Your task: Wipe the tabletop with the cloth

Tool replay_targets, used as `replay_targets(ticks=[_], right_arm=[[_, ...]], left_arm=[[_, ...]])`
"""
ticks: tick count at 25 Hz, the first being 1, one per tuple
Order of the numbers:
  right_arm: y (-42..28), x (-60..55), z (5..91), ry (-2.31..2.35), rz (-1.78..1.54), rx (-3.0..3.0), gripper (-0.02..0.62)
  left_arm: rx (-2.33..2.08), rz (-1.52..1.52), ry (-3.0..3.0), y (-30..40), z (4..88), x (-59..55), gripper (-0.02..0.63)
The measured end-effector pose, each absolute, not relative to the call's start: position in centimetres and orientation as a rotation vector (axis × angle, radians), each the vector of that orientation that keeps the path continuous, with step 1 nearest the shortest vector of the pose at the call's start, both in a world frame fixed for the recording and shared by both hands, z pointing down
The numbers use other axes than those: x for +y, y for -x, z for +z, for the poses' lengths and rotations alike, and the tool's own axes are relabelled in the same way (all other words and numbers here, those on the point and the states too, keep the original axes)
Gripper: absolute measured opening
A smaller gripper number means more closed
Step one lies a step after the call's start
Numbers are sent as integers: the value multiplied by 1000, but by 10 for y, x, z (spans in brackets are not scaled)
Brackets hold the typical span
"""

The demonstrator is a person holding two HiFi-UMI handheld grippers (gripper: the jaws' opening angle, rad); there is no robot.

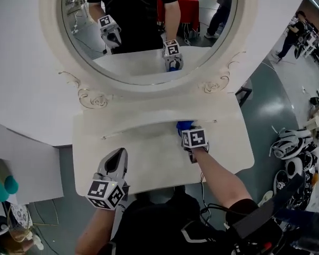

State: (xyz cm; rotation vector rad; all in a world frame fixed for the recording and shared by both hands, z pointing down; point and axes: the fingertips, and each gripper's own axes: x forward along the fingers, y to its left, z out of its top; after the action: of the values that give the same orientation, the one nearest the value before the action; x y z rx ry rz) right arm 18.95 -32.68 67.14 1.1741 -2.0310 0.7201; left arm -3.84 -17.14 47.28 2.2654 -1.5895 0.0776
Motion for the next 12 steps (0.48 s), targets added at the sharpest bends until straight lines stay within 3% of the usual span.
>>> replay_targets(ticks=[12], right_arm=[[-193,-296,676,-1064,660,-2017,133]], left_arm=[[-1608,53,-2264,23,469,-182,8]])
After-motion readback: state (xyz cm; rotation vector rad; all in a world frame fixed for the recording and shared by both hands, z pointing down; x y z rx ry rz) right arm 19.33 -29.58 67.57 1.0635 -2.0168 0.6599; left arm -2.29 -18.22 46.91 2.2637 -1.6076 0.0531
